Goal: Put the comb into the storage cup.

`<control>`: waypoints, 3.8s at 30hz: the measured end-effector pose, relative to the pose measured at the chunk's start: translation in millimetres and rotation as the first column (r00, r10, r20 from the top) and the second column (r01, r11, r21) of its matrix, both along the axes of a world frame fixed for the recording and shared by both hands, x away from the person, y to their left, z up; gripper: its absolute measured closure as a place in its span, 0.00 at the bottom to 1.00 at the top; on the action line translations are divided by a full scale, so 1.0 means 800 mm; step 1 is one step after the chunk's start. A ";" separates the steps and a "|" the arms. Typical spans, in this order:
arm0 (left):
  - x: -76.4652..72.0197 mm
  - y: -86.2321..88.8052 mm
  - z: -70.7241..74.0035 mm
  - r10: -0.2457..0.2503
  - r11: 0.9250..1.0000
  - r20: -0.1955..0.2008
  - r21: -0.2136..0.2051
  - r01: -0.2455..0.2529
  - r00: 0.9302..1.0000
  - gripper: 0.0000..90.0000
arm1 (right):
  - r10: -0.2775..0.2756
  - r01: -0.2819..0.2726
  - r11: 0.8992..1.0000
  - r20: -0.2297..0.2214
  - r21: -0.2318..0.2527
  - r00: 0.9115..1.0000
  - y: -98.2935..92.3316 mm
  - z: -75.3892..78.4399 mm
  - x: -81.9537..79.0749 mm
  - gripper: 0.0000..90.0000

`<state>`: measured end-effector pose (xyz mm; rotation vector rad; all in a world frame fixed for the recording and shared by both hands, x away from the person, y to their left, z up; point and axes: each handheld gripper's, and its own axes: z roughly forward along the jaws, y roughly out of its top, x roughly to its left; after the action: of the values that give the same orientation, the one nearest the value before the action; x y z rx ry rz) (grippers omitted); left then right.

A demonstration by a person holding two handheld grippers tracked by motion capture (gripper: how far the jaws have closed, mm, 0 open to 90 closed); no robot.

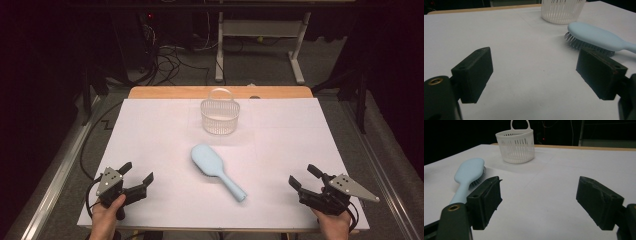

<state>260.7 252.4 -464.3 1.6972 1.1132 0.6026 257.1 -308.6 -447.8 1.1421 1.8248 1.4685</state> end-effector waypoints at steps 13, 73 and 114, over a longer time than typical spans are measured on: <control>0.000 0.000 0.000 0.001 1.000 0.000 0.000 -0.001 1.000 0.16 | 0.020 -0.020 1.000 0.006 0.000 1.000 0.010 0.001 0.002 0.23; 0.000 -0.001 0.000 0.001 1.000 0.002 0.006 -0.001 1.000 0.16 | 0.135 -0.135 0.991 -0.009 -0.004 0.991 0.058 0.000 0.007 0.23; 0.000 -0.001 0.000 0.001 1.000 0.003 0.009 -0.001 1.000 0.16 | 0.209 -0.209 0.978 -0.014 0.015 0.978 0.091 -0.002 0.010 0.23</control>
<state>260.9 251.3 -464.3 1.7029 1.1108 0.6119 264.8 -235.6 -449.1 0.9941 1.9994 1.5931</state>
